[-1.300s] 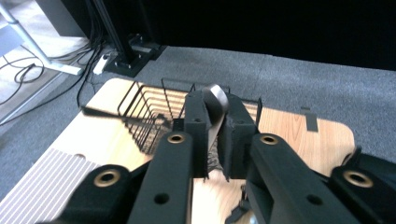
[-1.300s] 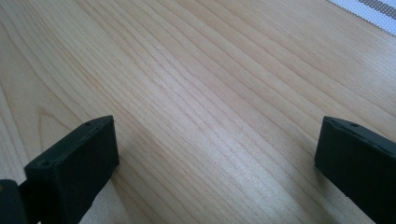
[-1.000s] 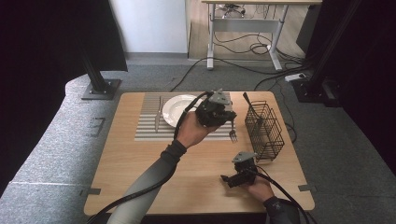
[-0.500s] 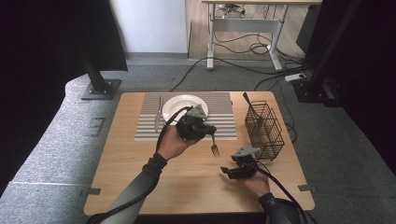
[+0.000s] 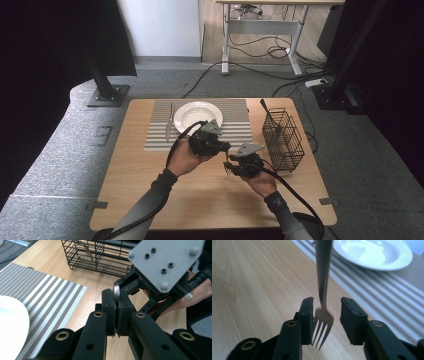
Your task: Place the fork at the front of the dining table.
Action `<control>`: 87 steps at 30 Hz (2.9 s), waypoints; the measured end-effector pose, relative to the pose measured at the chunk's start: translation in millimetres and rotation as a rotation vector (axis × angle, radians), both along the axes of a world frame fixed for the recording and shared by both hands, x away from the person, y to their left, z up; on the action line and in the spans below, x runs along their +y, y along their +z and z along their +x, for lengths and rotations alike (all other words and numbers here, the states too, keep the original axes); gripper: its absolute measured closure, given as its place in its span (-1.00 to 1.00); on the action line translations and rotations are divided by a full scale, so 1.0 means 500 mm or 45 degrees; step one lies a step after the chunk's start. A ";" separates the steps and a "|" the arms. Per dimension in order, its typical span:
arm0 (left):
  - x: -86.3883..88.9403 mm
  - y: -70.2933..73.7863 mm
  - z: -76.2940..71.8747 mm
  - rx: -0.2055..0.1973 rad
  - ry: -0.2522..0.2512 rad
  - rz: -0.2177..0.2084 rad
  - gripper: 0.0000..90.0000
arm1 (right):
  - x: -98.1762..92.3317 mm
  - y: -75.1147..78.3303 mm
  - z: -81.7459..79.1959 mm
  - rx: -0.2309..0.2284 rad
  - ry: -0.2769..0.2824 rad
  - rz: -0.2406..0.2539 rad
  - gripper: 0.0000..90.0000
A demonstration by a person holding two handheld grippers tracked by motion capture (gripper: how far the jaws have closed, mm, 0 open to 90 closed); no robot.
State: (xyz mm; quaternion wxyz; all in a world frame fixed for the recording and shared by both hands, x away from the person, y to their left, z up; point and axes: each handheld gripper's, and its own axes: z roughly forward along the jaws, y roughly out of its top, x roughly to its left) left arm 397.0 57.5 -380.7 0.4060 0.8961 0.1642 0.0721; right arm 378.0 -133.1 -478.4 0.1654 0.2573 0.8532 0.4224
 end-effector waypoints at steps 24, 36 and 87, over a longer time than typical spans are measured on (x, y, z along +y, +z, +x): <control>0.064 -0.065 -0.021 -0.068 0.119 -0.076 -0.59 | 0.013 0.024 -0.001 -0.030 0.013 -0.038 0.87; 0.162 -0.157 -0.049 -0.023 0.282 -0.141 -0.89 | -0.013 0.033 0.031 0.002 -0.058 -0.023 0.87; 0.230 -0.338 -0.105 0.088 0.472 0.139 -1.00 | 0.019 0.029 0.313 0.155 -0.364 -0.249 0.87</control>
